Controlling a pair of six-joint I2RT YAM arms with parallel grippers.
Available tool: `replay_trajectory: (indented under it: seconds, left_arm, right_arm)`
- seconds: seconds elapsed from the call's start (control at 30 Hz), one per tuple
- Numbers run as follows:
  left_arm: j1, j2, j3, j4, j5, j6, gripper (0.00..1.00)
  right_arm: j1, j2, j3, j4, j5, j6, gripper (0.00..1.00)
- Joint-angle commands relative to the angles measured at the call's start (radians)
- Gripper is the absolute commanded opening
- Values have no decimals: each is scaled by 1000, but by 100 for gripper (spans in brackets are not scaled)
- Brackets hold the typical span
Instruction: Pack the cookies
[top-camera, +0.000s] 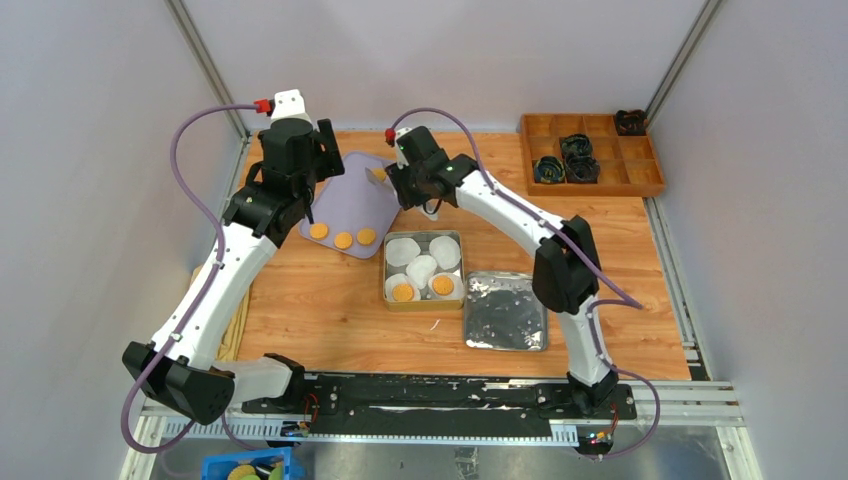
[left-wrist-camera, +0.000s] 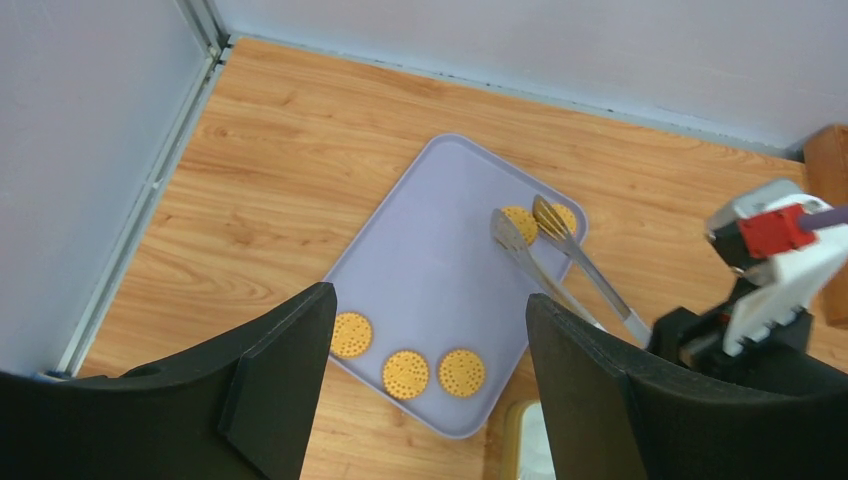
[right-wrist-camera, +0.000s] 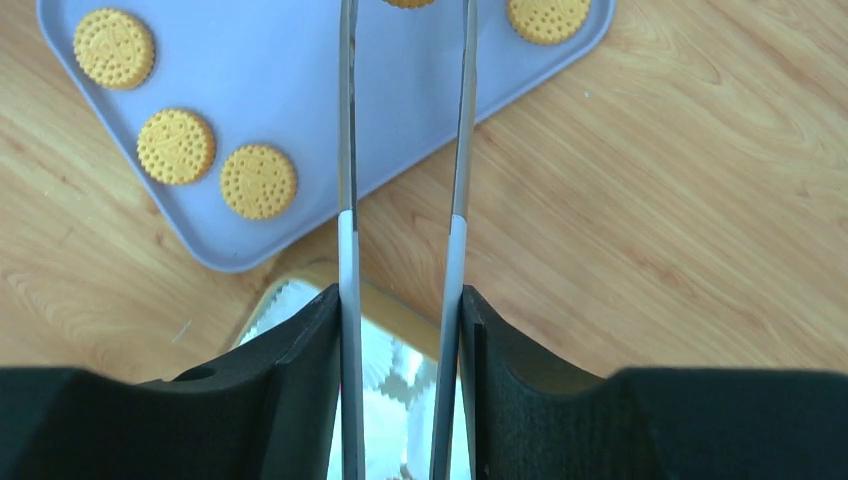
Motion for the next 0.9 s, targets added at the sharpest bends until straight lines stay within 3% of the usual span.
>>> replay_trajectory:
  seconds: [0.0, 0.47, 0.73, 0.87]
  left_arm:
    - [7, -10, -11, 24, 12, -12, 76]
    - [7, 0, -20, 29, 98, -56, 75]
    - [7, 12, -24, 27, 131, -71, 75]
    - [7, 8, -33, 29, 141, -75, 75]
  right_arm:
    - [-12, -149, -109, 25, 27, -16, 1]
    - [124, -707, -634, -56, 103, 51, 1]
    - [267, -793, -738, -166, 166, 146, 2]
    - [281, -817, -807, -177, 193, 188, 2]
